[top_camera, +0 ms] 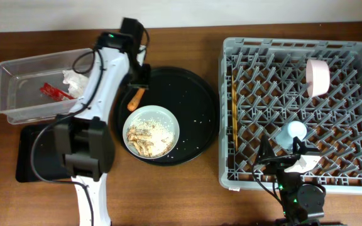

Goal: Sort waste into correct bins and load items into the dishwasher rack

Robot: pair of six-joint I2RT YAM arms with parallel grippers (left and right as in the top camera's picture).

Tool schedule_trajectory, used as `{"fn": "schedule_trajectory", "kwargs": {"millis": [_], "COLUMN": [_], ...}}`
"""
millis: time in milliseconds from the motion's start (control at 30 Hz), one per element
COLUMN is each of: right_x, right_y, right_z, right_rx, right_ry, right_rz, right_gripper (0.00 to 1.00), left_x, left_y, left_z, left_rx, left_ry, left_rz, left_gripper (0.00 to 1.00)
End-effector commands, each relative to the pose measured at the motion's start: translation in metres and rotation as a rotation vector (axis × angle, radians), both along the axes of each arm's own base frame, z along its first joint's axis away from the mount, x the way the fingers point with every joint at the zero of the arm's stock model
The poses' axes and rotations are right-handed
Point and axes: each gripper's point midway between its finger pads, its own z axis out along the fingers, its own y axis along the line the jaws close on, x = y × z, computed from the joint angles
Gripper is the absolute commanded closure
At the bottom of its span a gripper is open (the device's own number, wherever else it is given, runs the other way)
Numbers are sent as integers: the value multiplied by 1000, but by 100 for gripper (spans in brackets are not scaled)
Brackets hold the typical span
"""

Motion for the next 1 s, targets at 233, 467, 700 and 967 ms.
{"fn": "schedule_trajectory", "kwargs": {"millis": [233, 467, 700, 967], "right_x": [0, 0, 0, 0], "right_y": [-1, -1, -1, -1], "right_z": [-3, -3, -3, -3], "right_rx": [7, 7, 7, 7], "right_ry": [3, 3, 3, 3], "right_rz": [-5, -5, -5, -5], "right_gripper": [2, 2, 2, 2], "left_x": [-15, 12, -126, -212], "left_y": [17, 25, 122, 202], "left_z": [-86, -6, 159, -40], "left_rx": [38, 51, 260, 94], "left_ry": [23, -65, -124, 66], "left_rz": [-115, -41, 576, 1111], "left_gripper": [43, 87, 99, 53]}}
